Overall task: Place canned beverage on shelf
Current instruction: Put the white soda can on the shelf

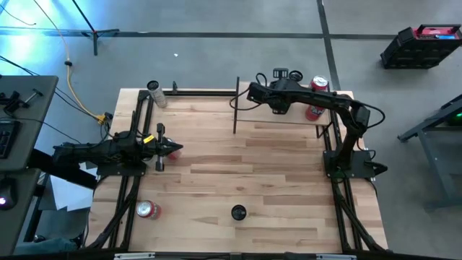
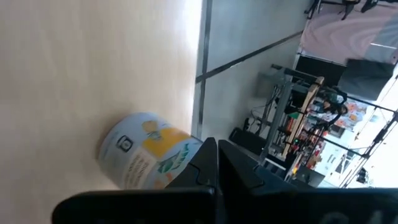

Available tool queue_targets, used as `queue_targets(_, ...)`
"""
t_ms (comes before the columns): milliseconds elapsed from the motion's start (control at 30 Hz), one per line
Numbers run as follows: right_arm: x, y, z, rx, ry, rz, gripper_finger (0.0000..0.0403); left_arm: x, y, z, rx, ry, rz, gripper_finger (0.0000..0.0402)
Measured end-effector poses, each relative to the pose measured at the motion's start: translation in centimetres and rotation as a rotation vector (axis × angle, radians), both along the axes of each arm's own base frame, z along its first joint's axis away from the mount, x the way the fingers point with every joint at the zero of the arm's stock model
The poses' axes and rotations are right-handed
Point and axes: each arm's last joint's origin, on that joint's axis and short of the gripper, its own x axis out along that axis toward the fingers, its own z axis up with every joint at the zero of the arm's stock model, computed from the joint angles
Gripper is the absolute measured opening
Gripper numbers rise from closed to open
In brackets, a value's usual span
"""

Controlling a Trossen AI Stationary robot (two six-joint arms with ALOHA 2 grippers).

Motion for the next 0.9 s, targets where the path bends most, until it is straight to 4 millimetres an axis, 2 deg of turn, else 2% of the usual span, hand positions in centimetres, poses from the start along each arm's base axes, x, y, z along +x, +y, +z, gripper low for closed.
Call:
queue_targets(300,0.2,1.6,0.7,-0.002,0.004,0.063,0.0,0.0,0.0,0.0,0.0,0.0,0.0,0.0003)
queue_targets(533,-0.7,0.2,0.6,0.05,0.025,0.033,0.0,0.0,0.0,0.0,0.0,0.0,0.0,0.0003)
queue_targets(900,-1.3,-0.3,0.6,0.067,0.058,0.009,0.0,0.0,0.0,0.0,0.0,0.0,0.0,0.0003)
